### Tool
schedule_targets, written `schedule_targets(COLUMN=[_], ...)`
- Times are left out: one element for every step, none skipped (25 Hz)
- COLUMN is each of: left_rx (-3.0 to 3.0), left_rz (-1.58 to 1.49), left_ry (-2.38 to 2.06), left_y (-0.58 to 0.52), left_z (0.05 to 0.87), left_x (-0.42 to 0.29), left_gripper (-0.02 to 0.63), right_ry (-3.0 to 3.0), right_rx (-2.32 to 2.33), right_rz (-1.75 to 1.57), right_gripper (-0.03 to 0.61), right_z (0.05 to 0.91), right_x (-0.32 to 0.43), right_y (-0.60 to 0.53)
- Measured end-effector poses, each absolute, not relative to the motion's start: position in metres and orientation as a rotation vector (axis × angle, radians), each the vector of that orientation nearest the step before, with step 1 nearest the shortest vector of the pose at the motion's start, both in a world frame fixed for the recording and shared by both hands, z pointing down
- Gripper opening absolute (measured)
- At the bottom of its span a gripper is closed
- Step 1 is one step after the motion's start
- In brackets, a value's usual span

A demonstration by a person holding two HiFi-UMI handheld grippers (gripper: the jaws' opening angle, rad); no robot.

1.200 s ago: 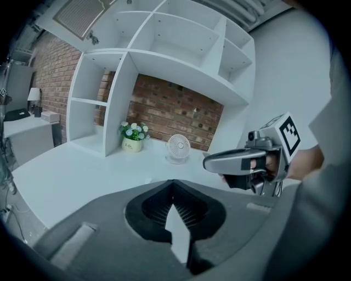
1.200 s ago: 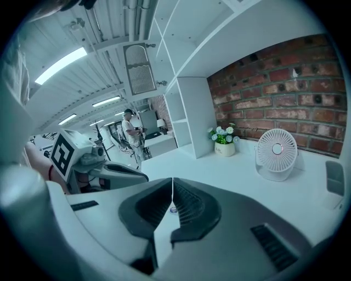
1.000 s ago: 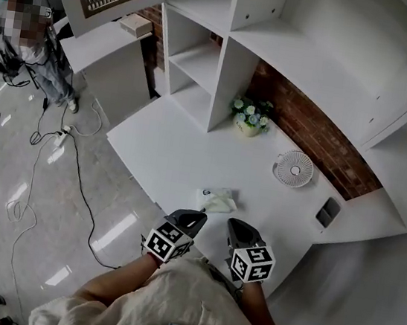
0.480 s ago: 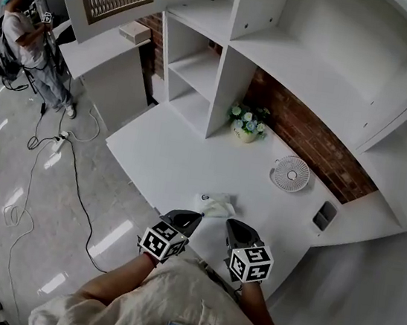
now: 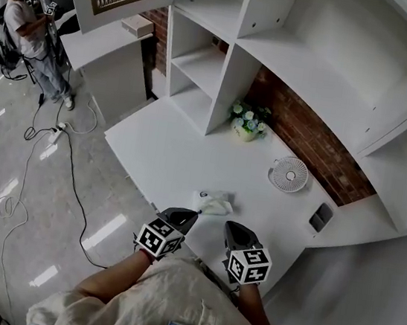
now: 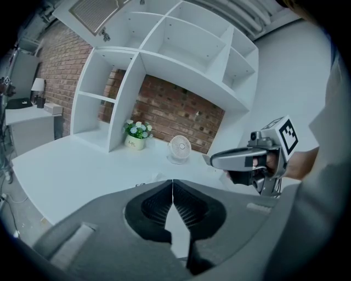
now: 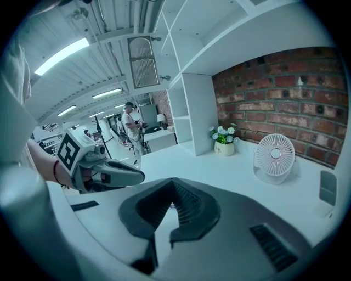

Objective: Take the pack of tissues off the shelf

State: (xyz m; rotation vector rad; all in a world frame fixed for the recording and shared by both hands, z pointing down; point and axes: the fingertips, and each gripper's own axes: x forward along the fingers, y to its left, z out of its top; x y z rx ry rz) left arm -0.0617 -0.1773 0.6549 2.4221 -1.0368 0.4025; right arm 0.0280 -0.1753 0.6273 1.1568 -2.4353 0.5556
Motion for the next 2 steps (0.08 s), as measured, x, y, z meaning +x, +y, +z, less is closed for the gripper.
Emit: schedule_targets(left_rx=[2.425,2.428], left_rz=[0.399,0.397], left_ry=[-1.036,-1.034], left_y=[-0.177,-0.1766], left_z=[0.655,0.6551], left_x=[-0.0622,-0.0626], left_gripper=[0.011,0.011], right_ry=[-2.433,-2.432], right_rx=[1.156,1.154], right_rz=[0.557,0.558], right_gripper=[0.015,0.015], right_z=[0.6285,0.6296], right_x=[0.0274,0.0267], right_y=[-0.1741,-0.1728])
